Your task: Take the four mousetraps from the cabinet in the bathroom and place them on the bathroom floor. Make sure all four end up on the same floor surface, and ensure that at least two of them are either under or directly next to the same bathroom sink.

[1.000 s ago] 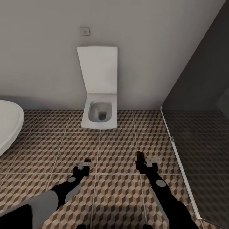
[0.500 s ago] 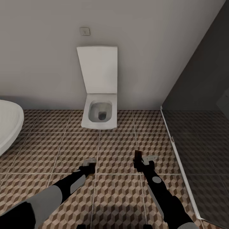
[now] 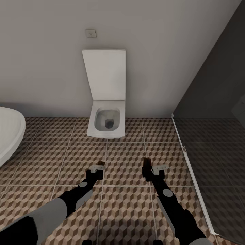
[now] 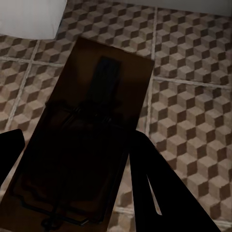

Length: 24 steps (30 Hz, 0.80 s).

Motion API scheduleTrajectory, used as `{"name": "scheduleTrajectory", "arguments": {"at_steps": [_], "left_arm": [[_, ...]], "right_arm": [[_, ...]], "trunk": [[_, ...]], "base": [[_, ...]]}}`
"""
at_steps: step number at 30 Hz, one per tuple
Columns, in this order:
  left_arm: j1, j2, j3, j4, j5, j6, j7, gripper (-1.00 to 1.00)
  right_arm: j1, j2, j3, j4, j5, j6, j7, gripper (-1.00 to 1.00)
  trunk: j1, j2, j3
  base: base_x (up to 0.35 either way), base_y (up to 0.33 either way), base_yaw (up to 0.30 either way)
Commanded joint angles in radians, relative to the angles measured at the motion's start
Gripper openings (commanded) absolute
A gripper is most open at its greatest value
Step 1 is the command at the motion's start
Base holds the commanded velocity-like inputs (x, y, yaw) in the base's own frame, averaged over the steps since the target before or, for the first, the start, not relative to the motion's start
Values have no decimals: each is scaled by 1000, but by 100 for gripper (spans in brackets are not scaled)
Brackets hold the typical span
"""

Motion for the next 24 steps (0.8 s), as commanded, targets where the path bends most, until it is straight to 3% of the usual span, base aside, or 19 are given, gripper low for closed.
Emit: {"name": "scheduleTrajectory", "arguments": {"at_steps": [1,16,24], "left_arm": [[-1,1,-9,-2,5,-4,8,-100],[-1,1,-11,-28,-1,-38,6,-100],[-1,1,-11,-29,-1,-39,6,-100]], "right_arm": [[0,0,3,-2,1,5,-9,-100],[0,0,4,-8,2,-1,-9,-100],[0,1,5,-27,1,-1,-10,-100]], "trunk": [[0,0,-1],[0,0,-1],[31,-56,-26]], "base": [[0,0,0],[0,0,0],[0,0,0]]}}
